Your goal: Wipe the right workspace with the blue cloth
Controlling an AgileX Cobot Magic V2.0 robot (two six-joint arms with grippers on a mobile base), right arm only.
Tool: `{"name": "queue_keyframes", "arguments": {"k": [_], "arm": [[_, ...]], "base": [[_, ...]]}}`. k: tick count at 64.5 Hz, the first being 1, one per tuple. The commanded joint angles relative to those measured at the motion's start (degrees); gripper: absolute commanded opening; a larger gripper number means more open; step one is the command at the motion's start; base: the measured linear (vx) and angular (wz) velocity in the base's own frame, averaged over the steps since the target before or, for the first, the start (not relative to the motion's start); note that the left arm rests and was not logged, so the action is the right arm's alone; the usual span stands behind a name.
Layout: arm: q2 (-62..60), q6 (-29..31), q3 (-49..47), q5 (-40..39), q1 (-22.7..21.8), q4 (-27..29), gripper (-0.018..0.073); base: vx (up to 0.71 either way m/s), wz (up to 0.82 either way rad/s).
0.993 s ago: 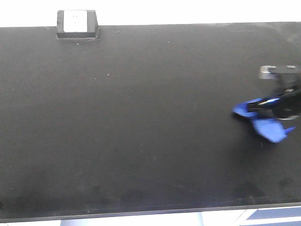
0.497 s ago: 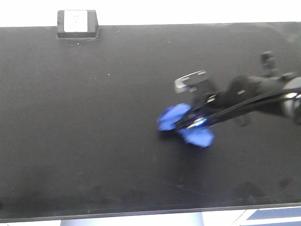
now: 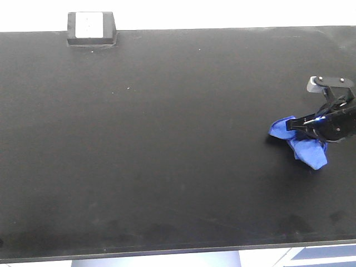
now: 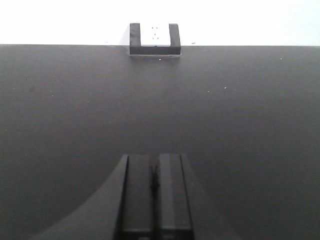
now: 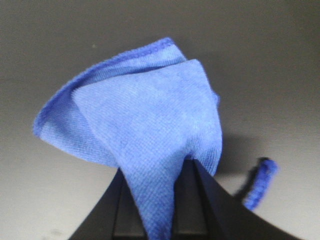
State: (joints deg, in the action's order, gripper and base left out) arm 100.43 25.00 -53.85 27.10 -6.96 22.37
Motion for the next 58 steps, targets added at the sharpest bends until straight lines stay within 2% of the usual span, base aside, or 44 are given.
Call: {"name": "queue_keyframes", "arguments": {"k": [1,36,50,58], "arm": [[-2.7,1.7,-1.5,-0.8,-0.1,3.1,0.0080],[-9.9,3.5,-1.5,-2.3,-0.1,3.6,0.0100],[-7.2,3.5,-1.5,0.4,0.5,3.3,0.0101],[-4.9,5.6,-1.5,0.5,1.9,3.2,0.0104]], "base": [[0.00,0.00],[0.00,0.00],[0.00,0.00],[0.00,0.00]]}}
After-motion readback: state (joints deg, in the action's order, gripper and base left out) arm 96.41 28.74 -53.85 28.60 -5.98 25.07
